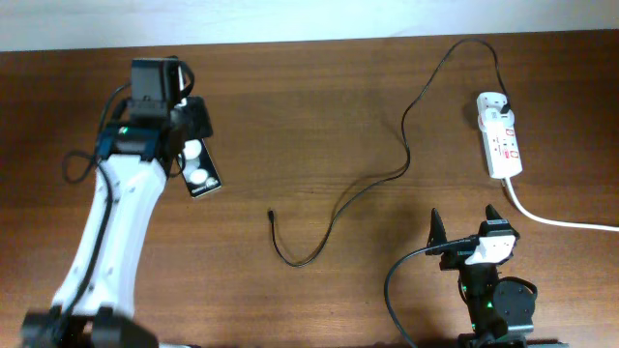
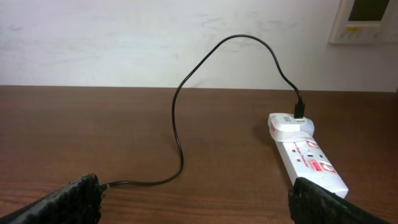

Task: Plug charger to phone and switch on socket
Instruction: 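Move the left gripper forward over the black Galaxy phone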

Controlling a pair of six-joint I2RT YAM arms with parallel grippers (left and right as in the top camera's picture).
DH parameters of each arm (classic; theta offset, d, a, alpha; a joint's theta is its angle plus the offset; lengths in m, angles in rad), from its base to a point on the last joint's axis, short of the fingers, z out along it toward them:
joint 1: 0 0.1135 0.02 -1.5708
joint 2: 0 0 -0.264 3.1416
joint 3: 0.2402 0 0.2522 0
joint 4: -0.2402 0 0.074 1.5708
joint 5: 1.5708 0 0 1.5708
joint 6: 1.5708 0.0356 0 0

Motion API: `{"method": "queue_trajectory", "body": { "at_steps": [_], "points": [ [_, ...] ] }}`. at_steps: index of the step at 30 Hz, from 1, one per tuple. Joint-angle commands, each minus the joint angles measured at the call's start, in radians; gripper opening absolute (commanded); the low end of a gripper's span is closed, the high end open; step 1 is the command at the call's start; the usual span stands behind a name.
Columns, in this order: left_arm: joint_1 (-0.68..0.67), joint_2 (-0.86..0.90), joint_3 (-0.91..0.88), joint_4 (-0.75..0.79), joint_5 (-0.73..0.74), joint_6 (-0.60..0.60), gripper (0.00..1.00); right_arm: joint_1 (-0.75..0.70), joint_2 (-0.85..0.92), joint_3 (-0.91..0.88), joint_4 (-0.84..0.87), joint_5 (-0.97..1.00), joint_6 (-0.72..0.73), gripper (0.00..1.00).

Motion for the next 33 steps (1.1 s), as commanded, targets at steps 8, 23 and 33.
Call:
{"method": "queue_trajectory", "body": {
  "at_steps": [8, 23, 33],
  "points": [
    [0.009, 0.304, 0.002, 0.018, -0.081, -0.012, 0.99, 0.006, -0.008, -0.005, -0.004, -0.01, -0.006, 0.98],
    [0.136, 0.465, 0.002, 0.067, 0.0, 0.007, 0.99, 0.006, -0.008, -0.005, -0.004, -0.01, -0.006, 0.99],
    [0.137, 0.529, -0.005, 0.078, 0.003, 0.006, 0.99, 0.006, -0.008, -0.005, -0.004, -0.01, -0.006, 0.99]
  ]
}}
